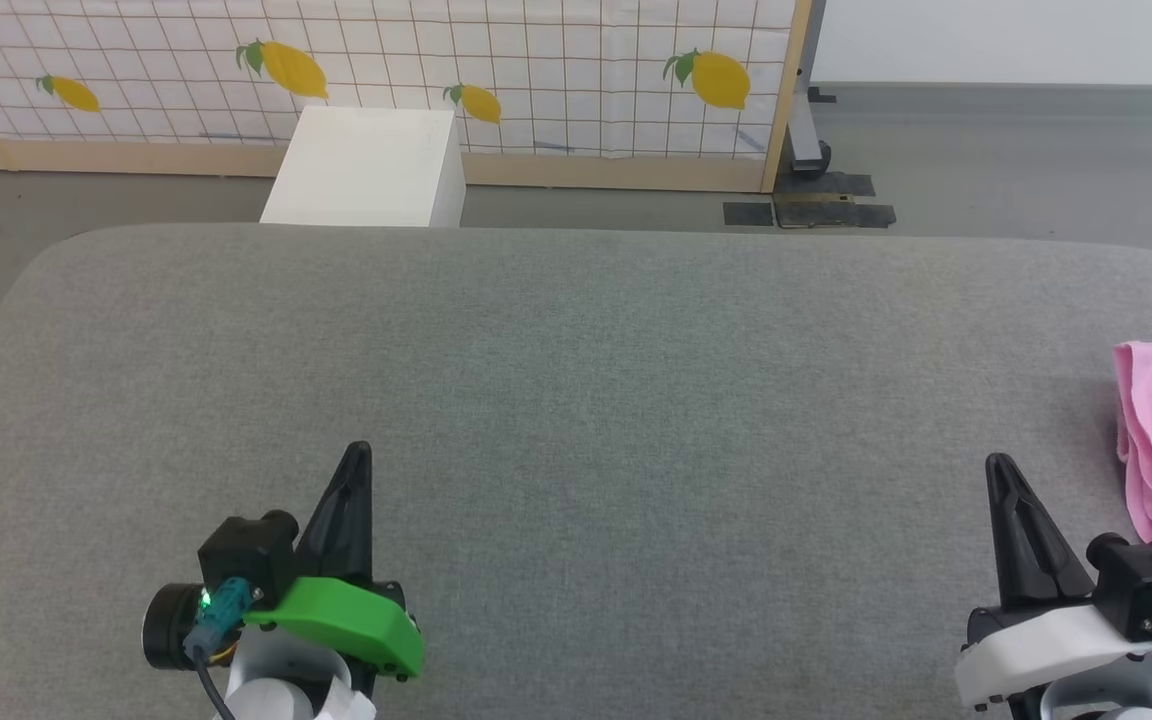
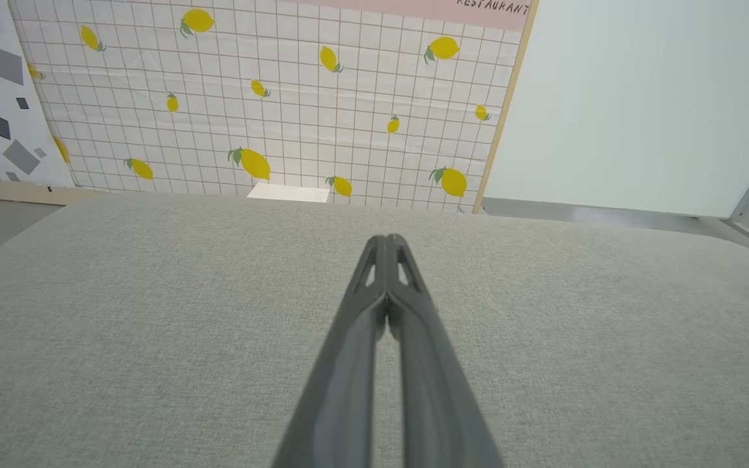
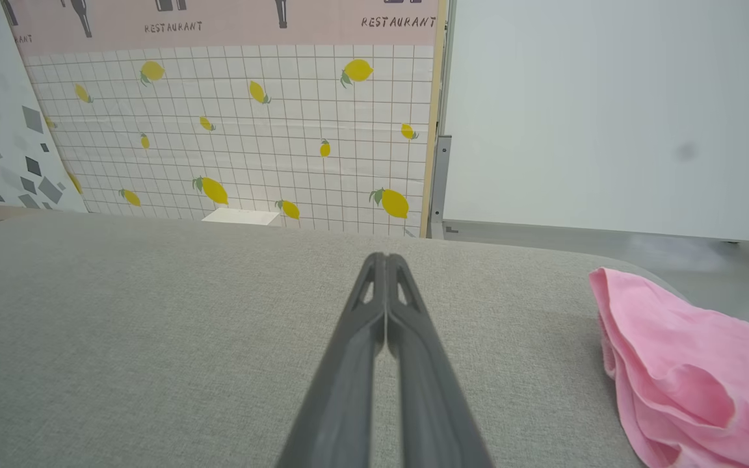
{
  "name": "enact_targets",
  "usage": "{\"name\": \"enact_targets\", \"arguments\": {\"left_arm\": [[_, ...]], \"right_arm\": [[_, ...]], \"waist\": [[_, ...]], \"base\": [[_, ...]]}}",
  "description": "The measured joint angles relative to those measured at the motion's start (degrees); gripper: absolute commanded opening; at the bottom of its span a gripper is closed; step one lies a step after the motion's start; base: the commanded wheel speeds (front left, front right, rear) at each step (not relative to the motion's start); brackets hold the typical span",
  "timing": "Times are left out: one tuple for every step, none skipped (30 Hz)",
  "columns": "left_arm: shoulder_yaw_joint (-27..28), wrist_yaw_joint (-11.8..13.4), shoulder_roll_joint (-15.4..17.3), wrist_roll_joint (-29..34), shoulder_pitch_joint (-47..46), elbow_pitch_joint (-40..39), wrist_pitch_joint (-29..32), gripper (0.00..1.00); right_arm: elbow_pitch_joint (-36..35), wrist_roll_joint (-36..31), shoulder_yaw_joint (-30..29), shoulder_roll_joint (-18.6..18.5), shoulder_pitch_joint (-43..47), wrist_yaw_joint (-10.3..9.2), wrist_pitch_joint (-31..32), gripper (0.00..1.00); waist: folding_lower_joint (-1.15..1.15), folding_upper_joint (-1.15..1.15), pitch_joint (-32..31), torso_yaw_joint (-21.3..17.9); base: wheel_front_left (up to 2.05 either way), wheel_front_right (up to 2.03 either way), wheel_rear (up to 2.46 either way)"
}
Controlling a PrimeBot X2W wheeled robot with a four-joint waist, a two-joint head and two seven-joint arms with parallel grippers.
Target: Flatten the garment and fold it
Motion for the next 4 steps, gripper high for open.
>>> {"name": "enact_targets", "arguments": {"left_arm": [[0.0,0.2,0.0,0.4,0.0,-0.1,0.0,0.0],[0.1,0.3,0.0,0.7,0.0,-0.2,0.2,0.0],[0.1,0.4,0.0,0.8,0.0,-0.3,0.4,0.0],[0.2,0.4,0.0,1.0,0.0,-0.4,0.5,0.0]], "right_arm": [[0.0,0.0,0.1,0.0,0.0,0.0,0.1,0.0],[0.0,-0.1,0.1,0.0,0.0,0.0,0.2,0.0],[0.0,-0.1,0.2,0.0,0.0,0.0,0.3,0.0],[0.0,-0.1,0.3,0.0,0.0,0.0,0.5,0.0]], "waist": [[0.0,0.0,0.0,0.0],[0.0,0.0,0.0,-0.1],[0.0,0.0,0.0,-0.1],[0.0,0.0,0.0,-0.1]], "base": [[0.0,0.0,0.0],[0.0,0.0,0.0],[0.0,0.0,0.0],[0.0,0.0,0.0]]}}
